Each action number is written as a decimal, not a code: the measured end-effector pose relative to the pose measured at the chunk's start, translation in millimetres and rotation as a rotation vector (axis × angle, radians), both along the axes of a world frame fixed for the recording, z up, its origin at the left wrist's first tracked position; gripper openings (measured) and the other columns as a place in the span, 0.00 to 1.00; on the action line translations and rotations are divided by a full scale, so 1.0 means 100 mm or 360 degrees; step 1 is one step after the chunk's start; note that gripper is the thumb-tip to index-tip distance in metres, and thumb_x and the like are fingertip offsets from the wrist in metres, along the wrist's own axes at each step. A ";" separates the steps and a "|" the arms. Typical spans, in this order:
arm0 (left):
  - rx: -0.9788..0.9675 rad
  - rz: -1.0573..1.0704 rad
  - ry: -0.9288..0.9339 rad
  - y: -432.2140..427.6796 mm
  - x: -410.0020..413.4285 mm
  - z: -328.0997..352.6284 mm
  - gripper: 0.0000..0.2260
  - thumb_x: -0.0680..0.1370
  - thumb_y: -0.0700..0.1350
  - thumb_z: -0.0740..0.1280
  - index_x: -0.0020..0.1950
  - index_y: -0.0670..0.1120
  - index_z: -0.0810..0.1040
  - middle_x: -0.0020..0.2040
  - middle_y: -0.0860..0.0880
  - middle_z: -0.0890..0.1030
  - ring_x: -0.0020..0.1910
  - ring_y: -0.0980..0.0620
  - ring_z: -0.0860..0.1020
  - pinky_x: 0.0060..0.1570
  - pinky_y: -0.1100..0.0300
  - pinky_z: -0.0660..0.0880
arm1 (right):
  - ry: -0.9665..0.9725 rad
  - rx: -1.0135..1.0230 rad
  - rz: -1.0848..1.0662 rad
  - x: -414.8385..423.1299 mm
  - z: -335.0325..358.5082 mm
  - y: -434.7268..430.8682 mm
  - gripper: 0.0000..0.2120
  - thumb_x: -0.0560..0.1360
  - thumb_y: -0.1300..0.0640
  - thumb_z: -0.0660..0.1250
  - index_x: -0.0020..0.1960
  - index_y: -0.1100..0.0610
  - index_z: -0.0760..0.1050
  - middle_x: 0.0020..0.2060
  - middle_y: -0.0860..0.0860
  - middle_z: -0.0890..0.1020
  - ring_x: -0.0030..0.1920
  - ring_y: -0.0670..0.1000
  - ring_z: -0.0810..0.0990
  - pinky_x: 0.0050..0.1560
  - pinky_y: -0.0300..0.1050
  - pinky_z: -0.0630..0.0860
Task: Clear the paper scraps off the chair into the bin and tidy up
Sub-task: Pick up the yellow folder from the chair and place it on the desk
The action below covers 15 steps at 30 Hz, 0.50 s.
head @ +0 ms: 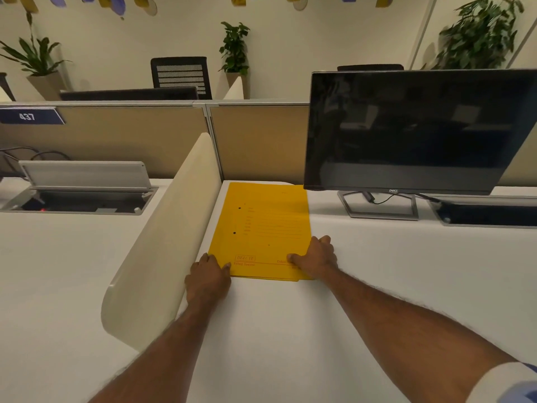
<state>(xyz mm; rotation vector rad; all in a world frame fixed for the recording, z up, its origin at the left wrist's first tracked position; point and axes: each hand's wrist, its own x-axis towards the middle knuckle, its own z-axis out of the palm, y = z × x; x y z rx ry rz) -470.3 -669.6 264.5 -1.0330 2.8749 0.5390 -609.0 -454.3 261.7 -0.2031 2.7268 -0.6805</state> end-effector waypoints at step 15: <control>-0.0001 -0.0177 0.0177 0.36 0.93 0.39 0.26 0.79 0.60 0.62 0.72 0.48 0.69 0.68 0.46 0.75 0.65 0.45 0.74 0.60 0.49 0.73 | 0.0117 -0.0161 0.0208 0.92 0.32 0.68 0.35 0.73 0.42 0.70 0.73 0.55 0.64 0.70 0.55 0.68 0.69 0.56 0.68 0.67 0.56 0.69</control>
